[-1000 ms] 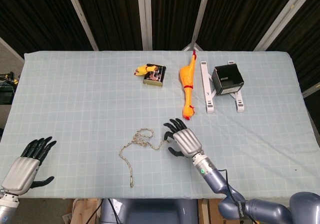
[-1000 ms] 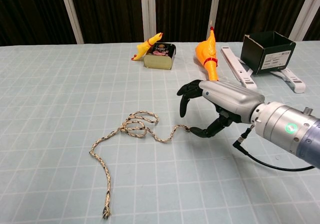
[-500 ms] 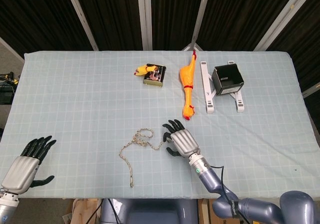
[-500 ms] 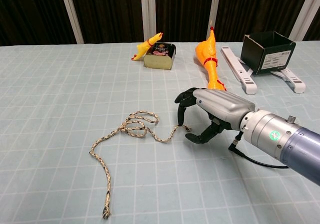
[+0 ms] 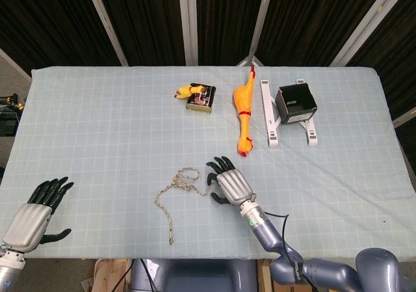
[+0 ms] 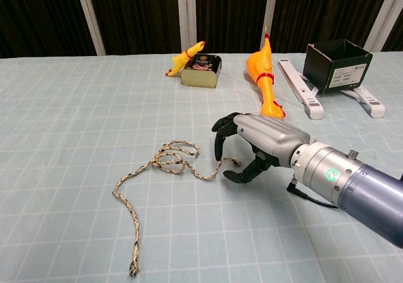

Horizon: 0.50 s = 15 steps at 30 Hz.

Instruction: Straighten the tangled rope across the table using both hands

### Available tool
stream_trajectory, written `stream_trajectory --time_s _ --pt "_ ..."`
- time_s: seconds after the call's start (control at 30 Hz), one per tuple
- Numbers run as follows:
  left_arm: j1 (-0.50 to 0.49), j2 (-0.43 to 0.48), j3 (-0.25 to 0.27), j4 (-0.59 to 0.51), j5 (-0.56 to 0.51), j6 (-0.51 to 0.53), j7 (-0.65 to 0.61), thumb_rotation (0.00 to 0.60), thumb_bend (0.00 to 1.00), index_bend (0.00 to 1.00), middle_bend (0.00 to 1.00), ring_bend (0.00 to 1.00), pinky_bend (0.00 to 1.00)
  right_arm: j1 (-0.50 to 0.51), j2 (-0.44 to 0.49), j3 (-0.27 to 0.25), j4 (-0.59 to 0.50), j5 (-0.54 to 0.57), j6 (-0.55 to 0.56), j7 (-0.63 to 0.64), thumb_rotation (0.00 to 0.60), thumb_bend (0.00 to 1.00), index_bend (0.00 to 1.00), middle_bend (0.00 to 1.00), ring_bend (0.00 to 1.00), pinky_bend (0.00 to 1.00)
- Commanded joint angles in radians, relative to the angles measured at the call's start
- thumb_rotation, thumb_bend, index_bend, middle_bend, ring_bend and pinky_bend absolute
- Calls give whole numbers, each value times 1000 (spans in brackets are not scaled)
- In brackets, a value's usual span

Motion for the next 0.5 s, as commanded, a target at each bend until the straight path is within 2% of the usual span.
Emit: stream_trajectory --time_s 0.03,0.5 --pt "0 0 0 0 -1 0 -1 600 152 80 0 0 0 1 -5 2 5 4 1 0 600 355 495 186 2 0" --pt "-3 1 -2 1 -5 -1 -9 600 152 82 0 0 0 11 -34 11 26 26 3 -8 600 353 510 186 2 0"
